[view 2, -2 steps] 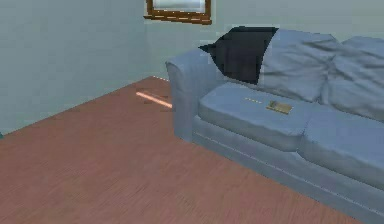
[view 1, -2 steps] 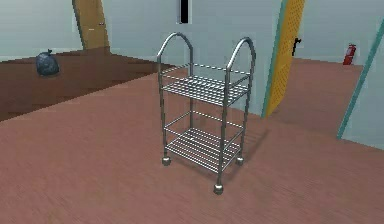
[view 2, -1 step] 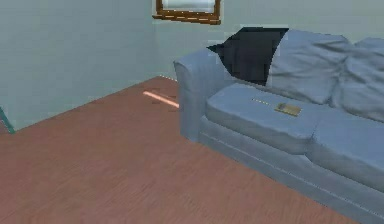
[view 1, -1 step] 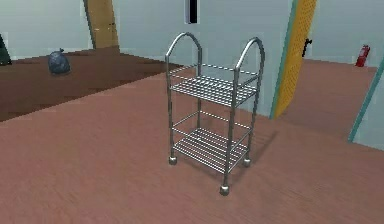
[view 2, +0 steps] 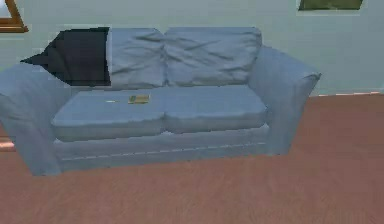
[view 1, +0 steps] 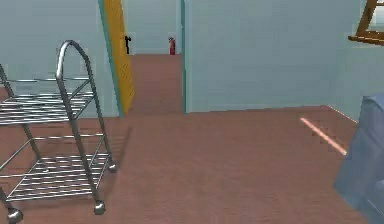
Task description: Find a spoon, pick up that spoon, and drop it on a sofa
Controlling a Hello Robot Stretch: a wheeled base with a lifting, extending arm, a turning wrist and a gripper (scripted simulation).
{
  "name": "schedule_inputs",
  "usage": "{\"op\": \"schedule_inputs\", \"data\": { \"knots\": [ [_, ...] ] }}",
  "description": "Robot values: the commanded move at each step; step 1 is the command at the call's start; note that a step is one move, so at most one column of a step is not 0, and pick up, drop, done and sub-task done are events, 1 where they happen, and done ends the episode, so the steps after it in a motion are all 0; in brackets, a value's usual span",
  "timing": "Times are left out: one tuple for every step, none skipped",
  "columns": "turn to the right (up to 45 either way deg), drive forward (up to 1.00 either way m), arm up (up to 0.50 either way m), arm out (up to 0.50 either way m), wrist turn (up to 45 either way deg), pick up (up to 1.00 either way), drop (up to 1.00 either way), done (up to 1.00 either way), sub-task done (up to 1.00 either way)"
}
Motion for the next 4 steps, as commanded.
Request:
{"op": "schedule_inputs", "data": {
  "knots": [
    [36.0, 0.0, 0.0, 0.0, 0.0, 0.0, 0.0, 0.0, 0.0],
    [0.0, 0.15, 0.0, 0.0, 0.0, 0.0, 0.0, 0.0, 0.0],
    [-45.0, 0.0, 0.0, 0.0, 0.0, 0.0, 0.0, 0.0, 0.0],
    [-24.0, 0.0, 0.0, 0.0, 0.0, 0.0, 0.0, 0.0, 0.0]
  ]
}}
